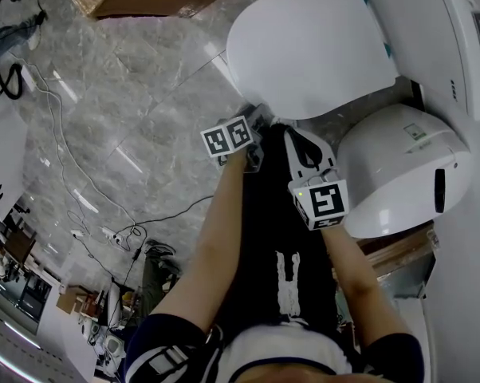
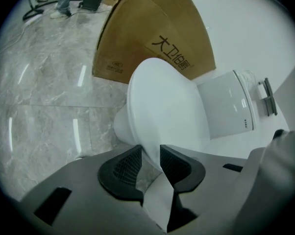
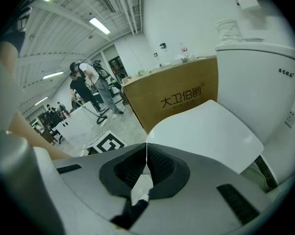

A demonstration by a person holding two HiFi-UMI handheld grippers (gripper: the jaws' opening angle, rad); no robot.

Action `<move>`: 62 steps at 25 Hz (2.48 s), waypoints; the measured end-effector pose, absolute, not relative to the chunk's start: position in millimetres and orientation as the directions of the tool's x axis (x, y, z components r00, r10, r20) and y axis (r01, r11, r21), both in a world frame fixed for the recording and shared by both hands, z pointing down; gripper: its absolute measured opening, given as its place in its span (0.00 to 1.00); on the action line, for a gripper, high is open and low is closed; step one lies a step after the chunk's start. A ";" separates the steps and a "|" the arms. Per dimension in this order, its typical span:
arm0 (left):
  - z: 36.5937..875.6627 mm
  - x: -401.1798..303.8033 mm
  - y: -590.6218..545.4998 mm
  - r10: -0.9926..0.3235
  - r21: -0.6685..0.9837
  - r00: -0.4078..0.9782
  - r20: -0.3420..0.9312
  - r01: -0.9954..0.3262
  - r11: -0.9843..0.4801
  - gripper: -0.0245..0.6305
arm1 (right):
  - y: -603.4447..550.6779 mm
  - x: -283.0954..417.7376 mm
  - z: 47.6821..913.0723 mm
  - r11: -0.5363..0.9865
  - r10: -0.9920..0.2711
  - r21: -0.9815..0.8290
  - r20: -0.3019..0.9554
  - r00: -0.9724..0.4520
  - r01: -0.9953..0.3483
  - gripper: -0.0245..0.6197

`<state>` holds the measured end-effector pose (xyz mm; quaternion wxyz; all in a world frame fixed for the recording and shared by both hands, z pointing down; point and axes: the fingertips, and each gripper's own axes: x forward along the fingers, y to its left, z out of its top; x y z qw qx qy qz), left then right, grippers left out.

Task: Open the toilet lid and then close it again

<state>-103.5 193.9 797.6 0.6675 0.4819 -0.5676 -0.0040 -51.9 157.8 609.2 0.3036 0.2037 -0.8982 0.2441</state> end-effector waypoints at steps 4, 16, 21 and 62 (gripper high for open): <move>796.6 -103.6 197.7 -0.545 0.621 0.326 0.773 -0.564 0.544 0.17 | 158.2 -49.2 609.8 0.794 -0.211 -0.325 0.644 -0.735 -0.513 0.05; 765.3 -101.7 199.6 -0.566 0.626 0.322 0.759 -0.598 0.500 0.13 | 163.9 -37.7 613.9 0.791 -0.193 -0.332 0.661 -0.725 -0.514 0.05; 730.2 -99.2 198.6 -0.574 0.628 0.333 0.748 -0.636 0.449 0.12 | 167.5 -40.0 603.3 0.866 -0.182 -0.231 0.682 -0.709 -0.444 0.05; 572.9 -67.7 154.1 -0.583 0.620 0.452 0.675 -0.776 0.117 0.12 | 158.9 -39.1 579.4 0.961 -0.254 0.156 0.830 -0.497 -0.231 0.16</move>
